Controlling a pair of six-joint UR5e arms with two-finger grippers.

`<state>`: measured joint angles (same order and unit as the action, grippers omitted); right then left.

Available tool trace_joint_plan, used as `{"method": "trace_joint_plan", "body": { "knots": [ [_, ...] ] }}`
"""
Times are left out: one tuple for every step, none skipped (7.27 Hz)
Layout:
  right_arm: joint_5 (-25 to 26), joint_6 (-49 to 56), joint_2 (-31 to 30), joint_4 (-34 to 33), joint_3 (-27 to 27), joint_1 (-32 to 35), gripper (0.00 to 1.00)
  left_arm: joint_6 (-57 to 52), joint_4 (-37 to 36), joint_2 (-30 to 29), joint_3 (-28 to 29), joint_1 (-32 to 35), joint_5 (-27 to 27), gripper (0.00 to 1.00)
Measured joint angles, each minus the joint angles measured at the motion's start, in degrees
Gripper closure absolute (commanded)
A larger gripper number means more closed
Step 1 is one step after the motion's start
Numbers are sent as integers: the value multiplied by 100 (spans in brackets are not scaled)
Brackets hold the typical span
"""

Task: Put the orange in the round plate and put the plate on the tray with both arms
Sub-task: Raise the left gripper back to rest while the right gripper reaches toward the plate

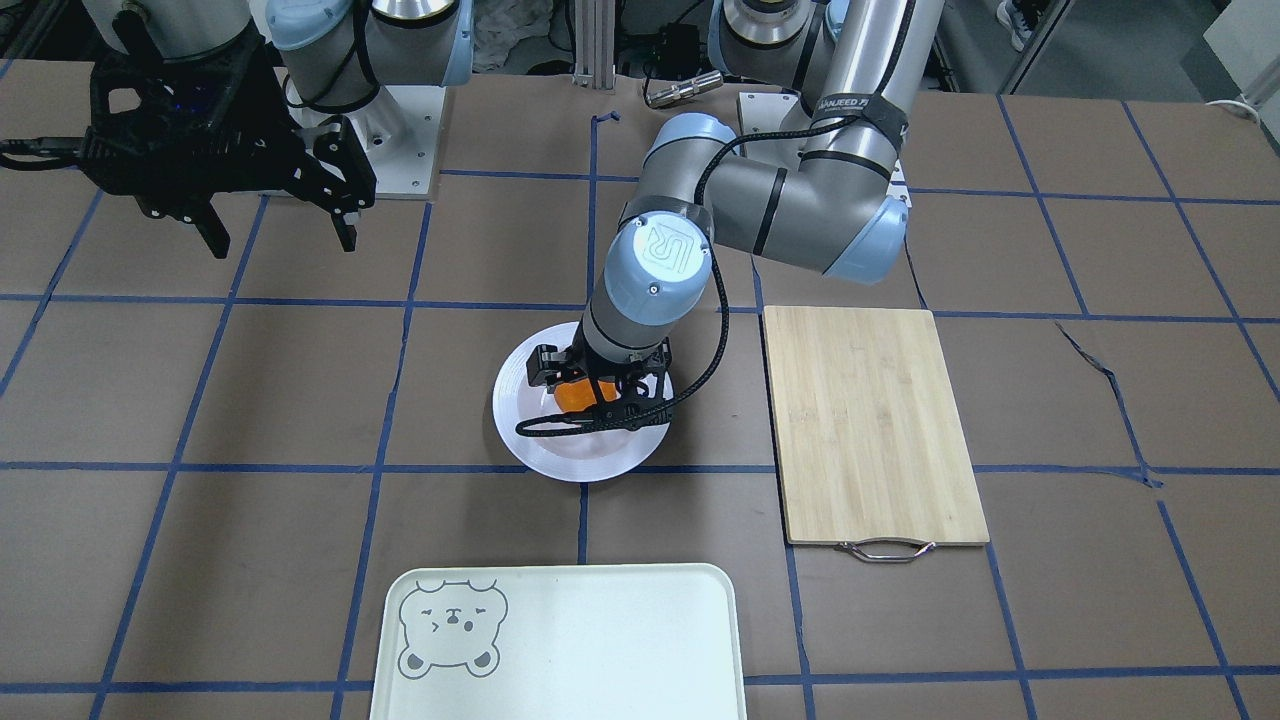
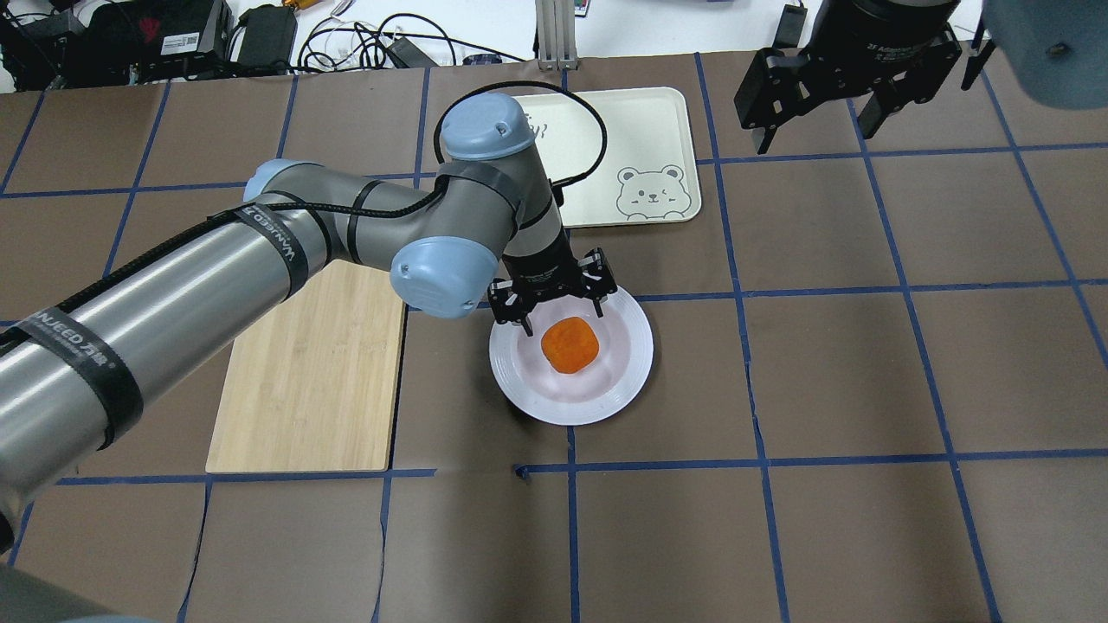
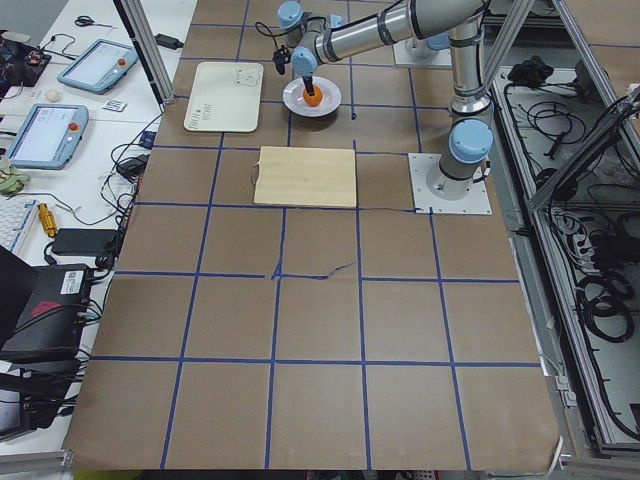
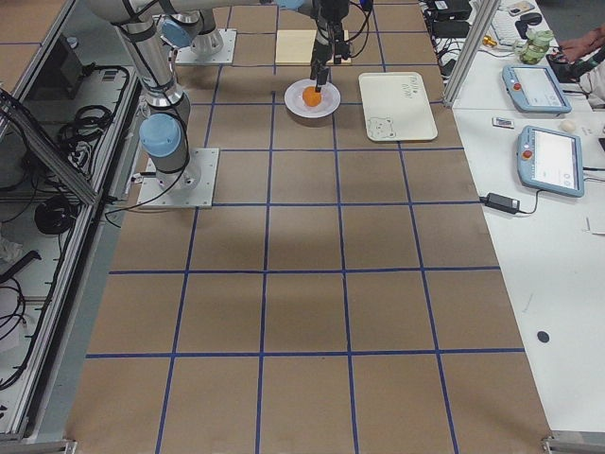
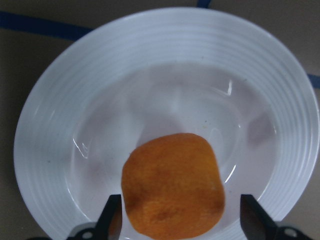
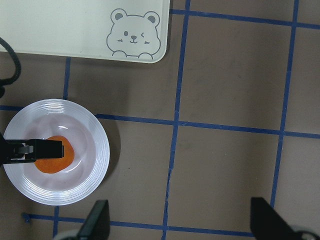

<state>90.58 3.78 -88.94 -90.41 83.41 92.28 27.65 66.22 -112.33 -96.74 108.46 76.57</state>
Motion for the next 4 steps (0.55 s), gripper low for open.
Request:
{"method": "trace_joint_plan", "body": {
  "knots": [
    [-3,0,1,0,0,-1,0,-99,265,264,142,-128,2,0],
    [-10,4,16,4,0,-17,0,-290,825,574,373,-279,2,0],
    [-61,12,43,5,0,-48,0,-473,1489,880,650,-400,36,0],
    [-167,15,65,-12,2,-73,0,-577,2156,1180,942,-470,128,0]
  ]
}}
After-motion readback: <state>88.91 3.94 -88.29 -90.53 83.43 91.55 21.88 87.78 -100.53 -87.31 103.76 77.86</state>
